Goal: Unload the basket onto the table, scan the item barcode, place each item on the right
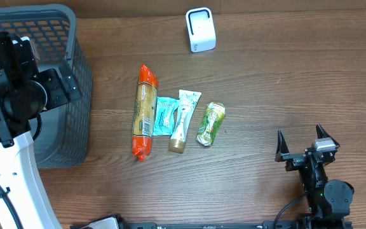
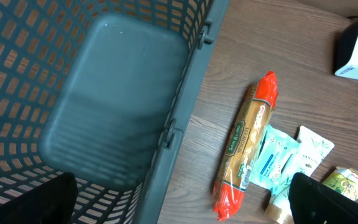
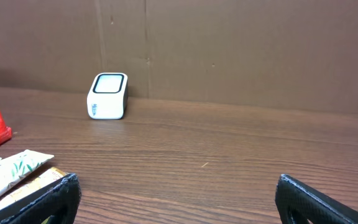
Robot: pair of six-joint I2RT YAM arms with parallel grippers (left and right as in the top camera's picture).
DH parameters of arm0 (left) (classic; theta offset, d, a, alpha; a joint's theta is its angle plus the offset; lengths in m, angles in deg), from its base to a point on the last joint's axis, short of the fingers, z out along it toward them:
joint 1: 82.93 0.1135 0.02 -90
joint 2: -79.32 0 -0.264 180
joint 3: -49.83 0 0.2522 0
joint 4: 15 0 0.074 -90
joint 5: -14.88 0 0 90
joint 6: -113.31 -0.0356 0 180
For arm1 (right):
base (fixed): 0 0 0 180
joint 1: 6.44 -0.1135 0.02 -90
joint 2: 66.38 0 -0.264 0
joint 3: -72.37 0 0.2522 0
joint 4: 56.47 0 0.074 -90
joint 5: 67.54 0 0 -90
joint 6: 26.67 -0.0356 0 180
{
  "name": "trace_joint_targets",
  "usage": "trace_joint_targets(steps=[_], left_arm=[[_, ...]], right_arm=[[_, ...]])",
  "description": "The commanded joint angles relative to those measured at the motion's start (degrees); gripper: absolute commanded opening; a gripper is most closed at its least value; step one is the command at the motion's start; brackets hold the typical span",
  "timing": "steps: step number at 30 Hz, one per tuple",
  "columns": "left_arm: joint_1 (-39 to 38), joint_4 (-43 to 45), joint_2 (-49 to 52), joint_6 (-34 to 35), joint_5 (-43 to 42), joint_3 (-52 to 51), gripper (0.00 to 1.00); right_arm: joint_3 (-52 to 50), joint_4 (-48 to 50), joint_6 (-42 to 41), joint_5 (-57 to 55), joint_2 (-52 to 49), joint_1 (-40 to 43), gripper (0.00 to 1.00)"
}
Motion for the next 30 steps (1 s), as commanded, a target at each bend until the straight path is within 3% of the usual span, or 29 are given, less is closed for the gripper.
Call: trace_joint_targets(steps=[1, 17, 21, 24, 30], left_arm=[[0.09, 0.13, 0.13, 0.42, -0.68, -0.28, 1.00], [0.09, 0.13, 0.13, 0.42, -0.68, -0.31, 1.00], [0.09, 0.13, 0.13, 0.42, -0.68, -0.31, 1.00], [0.09, 0.13, 0.13, 0.42, -0.68, -0.28, 1.00], [0.09, 0.11, 0.13, 0.42, -0.68, -0.28, 1.00]], right_arm=[[-0.59, 0.31, 0.04, -0.17, 0.31, 0.20, 1.00], [-0.59, 0.63, 0.00, 0.57, 0.31, 0.20, 1.00], [-0.50, 1.16, -2.01, 9.94, 0.31, 0.20, 1.00], [0.59, 1.18, -8.96, 14.23, 0.28, 0.20, 1.00], [8.15, -0.79, -14.86, 23.67, -2.64, 0.20, 1.00]])
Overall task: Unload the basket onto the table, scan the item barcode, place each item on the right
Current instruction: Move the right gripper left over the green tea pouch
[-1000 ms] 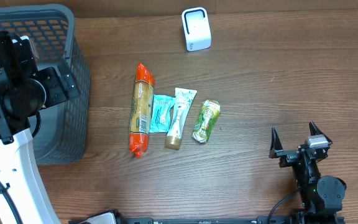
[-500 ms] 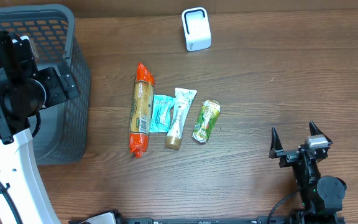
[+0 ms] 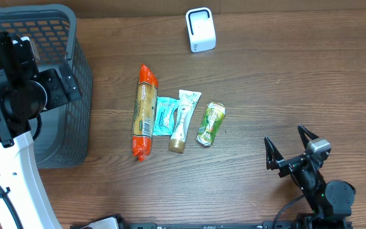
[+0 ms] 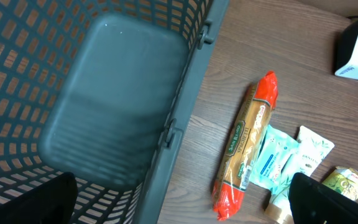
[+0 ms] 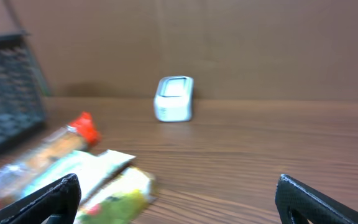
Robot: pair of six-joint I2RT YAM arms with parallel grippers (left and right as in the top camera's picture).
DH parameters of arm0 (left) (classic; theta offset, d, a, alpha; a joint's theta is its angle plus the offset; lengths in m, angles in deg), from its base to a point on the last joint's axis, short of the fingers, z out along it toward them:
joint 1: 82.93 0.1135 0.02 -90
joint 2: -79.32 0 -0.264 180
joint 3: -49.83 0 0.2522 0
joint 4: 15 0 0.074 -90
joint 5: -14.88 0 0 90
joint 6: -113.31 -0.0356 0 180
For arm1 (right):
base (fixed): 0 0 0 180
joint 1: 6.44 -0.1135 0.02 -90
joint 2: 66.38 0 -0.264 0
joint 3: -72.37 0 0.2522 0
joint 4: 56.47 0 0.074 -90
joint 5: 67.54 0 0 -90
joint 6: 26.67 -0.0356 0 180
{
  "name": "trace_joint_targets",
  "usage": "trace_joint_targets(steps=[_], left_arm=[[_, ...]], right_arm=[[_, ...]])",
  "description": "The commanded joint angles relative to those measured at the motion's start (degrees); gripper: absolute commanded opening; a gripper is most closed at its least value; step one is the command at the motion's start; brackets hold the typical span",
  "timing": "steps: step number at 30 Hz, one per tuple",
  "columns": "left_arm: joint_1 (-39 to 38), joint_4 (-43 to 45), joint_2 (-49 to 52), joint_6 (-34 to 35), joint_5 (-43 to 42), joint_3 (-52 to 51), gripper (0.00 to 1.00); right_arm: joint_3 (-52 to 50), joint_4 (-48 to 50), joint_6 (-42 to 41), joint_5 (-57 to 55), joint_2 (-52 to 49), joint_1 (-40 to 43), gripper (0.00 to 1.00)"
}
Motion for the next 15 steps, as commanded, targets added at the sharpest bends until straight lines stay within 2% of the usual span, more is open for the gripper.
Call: trace_joint_targets(steps=[1, 8, 15], left_arm=[[0.09, 0.13, 0.13, 0.42, -0.68, -0.28, 1.00], [0.09, 0.13, 0.13, 0.42, -0.68, -0.31, 1.00], [0.09, 0.13, 0.13, 0.42, -0.68, -0.28, 1.00]], right_arm=[[7.72, -1.99, -4.28, 8.55, -2.80, 0.15, 1.00], [25.97, -18.75, -4.22, 13.57, -18.99, 0.15, 1.00], [48.83, -40.06, -3.74, 14.67, -41.42, 0.00, 1.00]])
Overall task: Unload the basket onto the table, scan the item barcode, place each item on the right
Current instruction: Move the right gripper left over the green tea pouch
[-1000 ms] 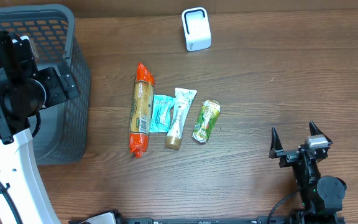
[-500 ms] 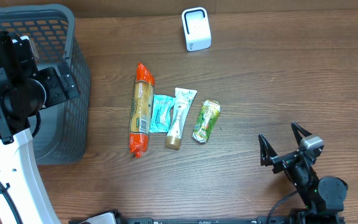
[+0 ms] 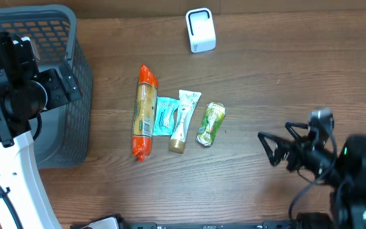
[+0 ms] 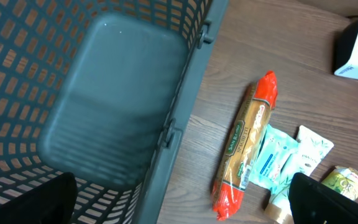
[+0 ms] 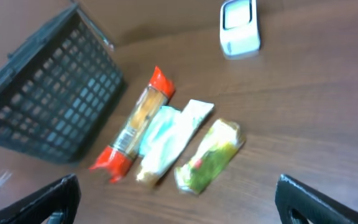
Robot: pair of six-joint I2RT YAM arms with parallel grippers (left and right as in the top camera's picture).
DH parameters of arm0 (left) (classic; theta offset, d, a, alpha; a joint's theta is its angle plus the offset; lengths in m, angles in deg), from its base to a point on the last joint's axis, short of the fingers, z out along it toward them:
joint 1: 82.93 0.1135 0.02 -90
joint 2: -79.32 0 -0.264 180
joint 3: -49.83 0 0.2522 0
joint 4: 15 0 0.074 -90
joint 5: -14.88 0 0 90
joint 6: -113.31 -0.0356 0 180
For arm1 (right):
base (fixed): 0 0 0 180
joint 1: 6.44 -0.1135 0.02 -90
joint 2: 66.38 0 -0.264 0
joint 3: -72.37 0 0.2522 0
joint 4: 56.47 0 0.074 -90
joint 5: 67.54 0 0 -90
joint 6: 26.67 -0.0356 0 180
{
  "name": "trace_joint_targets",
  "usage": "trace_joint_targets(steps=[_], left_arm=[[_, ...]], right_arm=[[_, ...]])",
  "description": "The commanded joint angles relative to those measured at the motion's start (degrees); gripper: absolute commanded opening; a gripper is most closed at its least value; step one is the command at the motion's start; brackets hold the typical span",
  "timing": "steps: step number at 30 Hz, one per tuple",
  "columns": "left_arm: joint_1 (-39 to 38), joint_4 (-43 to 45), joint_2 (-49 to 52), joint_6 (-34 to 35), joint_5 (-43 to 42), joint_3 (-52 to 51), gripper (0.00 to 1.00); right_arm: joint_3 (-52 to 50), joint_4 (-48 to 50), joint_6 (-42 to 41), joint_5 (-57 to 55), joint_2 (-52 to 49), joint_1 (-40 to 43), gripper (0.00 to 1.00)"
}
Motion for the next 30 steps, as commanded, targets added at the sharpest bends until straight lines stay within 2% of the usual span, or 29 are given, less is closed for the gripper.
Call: trace_joint_targets(steps=[1, 7, 10, 13, 15, 19, 20, 24, 30], left_arm=[[0.09, 0.13, 0.13, 0.42, -0.55, -0.24, 1.00], [0.09, 0.13, 0.13, 0.42, -0.55, -0.24, 1.00], [0.09, 0.11, 0.13, 0.42, -0.55, -0.22, 1.00], [0.09, 0.11, 0.13, 0.42, -0.55, -0.22, 1.00], [0.09, 0.13, 0.13, 0.42, -0.55, -0.22, 1.00], [0.09, 0.13, 0.13, 0.42, -0.55, -0.22, 1.00], [0.09, 0.13, 0.13, 0.42, -0.55, -0.24, 1.00], [0.09, 0.13, 0.13, 0.42, -0.55, -0.24, 1.00], [0.09, 0.13, 0.13, 0.42, -0.55, -0.22, 1.00]], right_arm=[[11.78, -7.61, 0.33, 1.33, -10.29, 0.02, 1.00], [24.79, -22.43, 0.28, 1.40, -27.32, -0.20, 1.00], [25.16, -21.22, 0.17, 1.64, -32.37, -0.46, 1.00], [25.16, -19.21, -3.91, 5.01, -37.07, -0.48, 1.00], [25.16, -18.16, -2.14, 6.64, -39.89, -0.85, 1.00], [25.16, -17.70, -0.15, 3.02, -44.83, -4.33, 0.88], [25.16, -17.59, -0.66, 0.79, -45.97, -5.75, 0.88], [25.16, -15.19, -10.86, -13.03, -50.90, -13.84, 0.83], [25.16, -10.84, -23.23, -23.74, -54.73, -23.32, 0.77]])
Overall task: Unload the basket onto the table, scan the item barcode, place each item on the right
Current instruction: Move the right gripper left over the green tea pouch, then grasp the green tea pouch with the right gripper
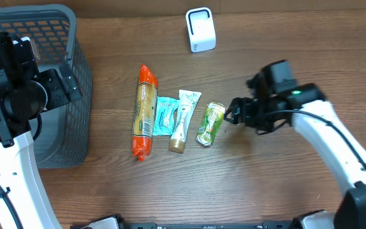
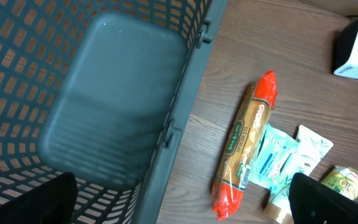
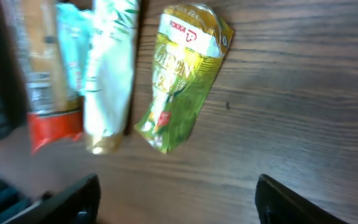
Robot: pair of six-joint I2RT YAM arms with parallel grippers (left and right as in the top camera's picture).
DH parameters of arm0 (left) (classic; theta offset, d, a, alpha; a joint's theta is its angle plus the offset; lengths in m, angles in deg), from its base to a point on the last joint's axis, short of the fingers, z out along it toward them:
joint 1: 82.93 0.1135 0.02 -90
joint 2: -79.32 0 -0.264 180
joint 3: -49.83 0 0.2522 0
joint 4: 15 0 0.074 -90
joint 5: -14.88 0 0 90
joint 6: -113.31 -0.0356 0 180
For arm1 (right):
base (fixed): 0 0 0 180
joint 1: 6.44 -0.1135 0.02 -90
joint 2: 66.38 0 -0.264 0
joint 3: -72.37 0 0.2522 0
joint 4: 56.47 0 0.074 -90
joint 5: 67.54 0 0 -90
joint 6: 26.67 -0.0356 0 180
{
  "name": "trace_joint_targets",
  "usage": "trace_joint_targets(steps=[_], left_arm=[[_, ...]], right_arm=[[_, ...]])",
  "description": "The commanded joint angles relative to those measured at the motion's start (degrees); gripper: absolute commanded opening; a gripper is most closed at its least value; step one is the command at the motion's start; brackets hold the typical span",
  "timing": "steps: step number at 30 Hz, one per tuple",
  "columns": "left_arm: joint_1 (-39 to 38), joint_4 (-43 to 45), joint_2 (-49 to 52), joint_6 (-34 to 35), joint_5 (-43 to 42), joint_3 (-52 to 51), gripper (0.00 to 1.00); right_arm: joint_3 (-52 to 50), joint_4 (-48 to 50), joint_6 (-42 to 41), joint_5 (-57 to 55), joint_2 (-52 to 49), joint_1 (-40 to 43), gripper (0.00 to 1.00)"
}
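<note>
Four items lie in a row mid-table: a long red-ended packet (image 1: 143, 113), a teal sachet (image 1: 164, 116), a white tube (image 1: 183, 117) and a green-yellow packet (image 1: 210, 123). The white scanner (image 1: 200, 30) stands at the back. My right gripper (image 1: 232, 113) hangs open just right of the green-yellow packet (image 3: 182, 99) and points down, holding nothing; its fingers (image 3: 297, 200) show wide apart at the frame's bottom. My left gripper (image 2: 185, 202) is open and empty over the basket's right wall, the long packet (image 2: 244, 146) to its right.
A dark grey mesh basket (image 1: 75, 95) stands at the left edge with the left arm above it; its inside (image 2: 98, 106) looks bare. Brown wooden tabletop (image 1: 284, 63) stretches to the right and front of the items.
My right gripper was above the table well right of the items. It now hangs close beside the green-yellow packet and looks straight down on it. The left arm and the items have not moved.
My right gripper first sat low at the front right, facing the scanner level across the table. Then it had turned left toward the items, then risen and tilted down over them. Now it is beside the green-yellow packet. It stayed open throughout; the left arm stayed still.
</note>
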Motion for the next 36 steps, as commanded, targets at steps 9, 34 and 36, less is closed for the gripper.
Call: trace_joint_targets(steps=[9, 34, 36], left_arm=[[0.09, 0.17, 0.13, 0.42, -0.46, -0.20, 1.00], [0.09, 0.17, 0.13, 0.42, -0.46, -0.22, 1.00], [0.09, 0.17, 0.13, 0.42, -0.46, -0.22, 1.00]], right_arm=[[1.42, 6.34, -17.57, -15.78, -10.05, -11.96, 0.75], [1.38, 13.77, -18.32, -14.53, -16.26, -14.47, 0.35], [1.38, 13.75, -18.32, -14.47, -16.26, -14.49, 0.34]])
